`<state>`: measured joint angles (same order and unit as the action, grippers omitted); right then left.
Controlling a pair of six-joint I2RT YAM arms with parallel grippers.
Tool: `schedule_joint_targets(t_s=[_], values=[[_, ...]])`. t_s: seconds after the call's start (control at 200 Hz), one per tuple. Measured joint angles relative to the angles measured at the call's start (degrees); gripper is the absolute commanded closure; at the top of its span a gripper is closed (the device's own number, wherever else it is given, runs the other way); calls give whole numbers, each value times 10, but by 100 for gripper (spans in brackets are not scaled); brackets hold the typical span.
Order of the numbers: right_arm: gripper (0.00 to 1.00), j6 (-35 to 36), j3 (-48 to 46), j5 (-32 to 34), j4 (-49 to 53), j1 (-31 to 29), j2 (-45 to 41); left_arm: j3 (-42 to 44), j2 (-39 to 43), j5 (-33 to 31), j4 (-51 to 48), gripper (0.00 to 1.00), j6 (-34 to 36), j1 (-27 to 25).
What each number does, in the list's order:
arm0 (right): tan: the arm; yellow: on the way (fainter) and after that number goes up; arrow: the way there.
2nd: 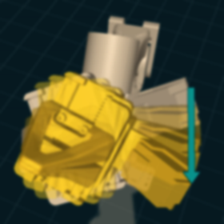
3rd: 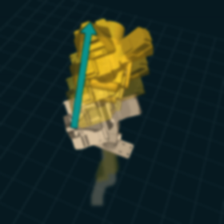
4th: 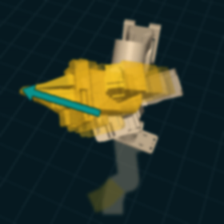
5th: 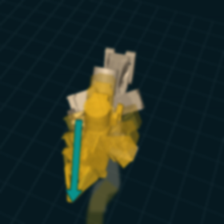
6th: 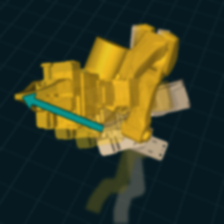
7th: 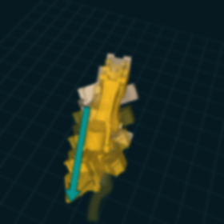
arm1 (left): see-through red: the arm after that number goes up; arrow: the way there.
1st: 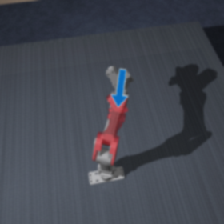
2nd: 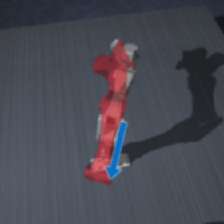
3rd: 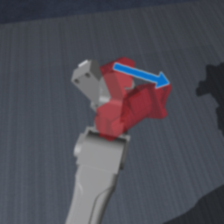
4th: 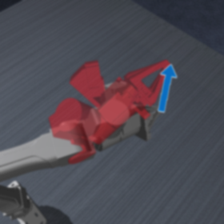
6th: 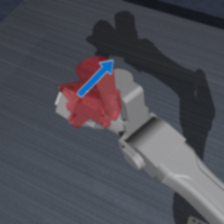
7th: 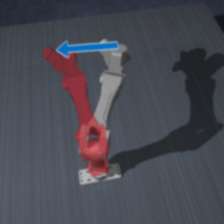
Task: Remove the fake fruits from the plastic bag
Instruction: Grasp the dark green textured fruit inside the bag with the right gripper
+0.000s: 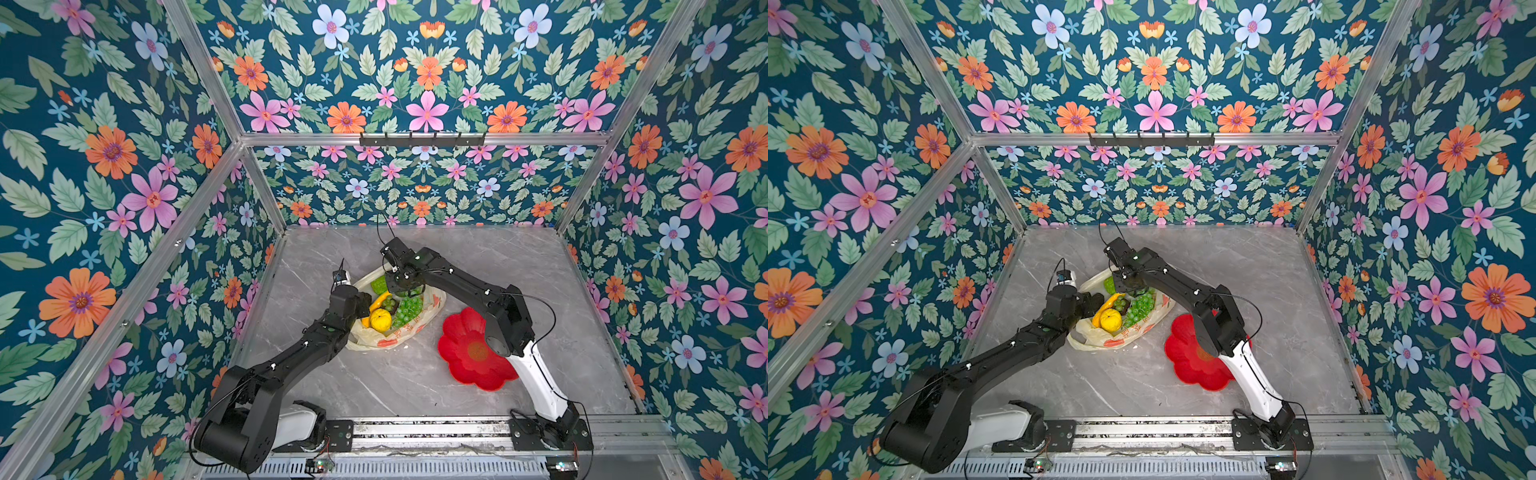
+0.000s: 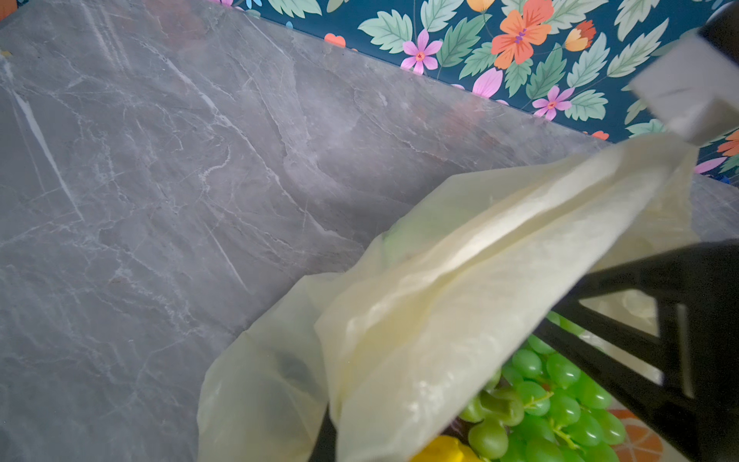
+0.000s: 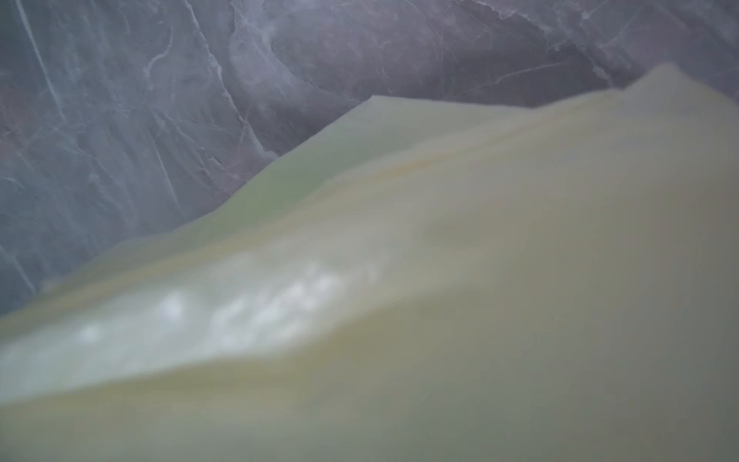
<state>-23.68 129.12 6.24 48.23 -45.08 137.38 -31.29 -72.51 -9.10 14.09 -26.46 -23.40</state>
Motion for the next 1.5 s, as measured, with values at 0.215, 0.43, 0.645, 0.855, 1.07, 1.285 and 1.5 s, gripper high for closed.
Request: schedule_joint_targets(t_s=[0.215, 0.43, 0.645, 0.855, 1.07, 1.285, 1.5], values=[[56, 15, 52, 25, 45, 9, 36, 1, 1, 0, 0, 100, -1, 0], [50, 19, 58, 2, 45, 22, 56, 1, 1, 1, 0, 100, -1, 0], [47, 19, 76, -18, 38, 29, 74, 1, 1, 1, 0, 100, -1, 0], [34, 18, 118, -29, 47, 35, 113, 1, 1, 2, 0, 100, -1, 0], [35, 18, 126, -29, 49, 37, 116, 1, 1, 3, 0, 100, -1, 0], [41, 18, 127, -31, 46, 37, 116, 1, 1, 3, 0, 100, -1, 0], [43, 17, 112, -35, 45, 37, 96, 1, 1, 2, 0, 100, -1, 0]])
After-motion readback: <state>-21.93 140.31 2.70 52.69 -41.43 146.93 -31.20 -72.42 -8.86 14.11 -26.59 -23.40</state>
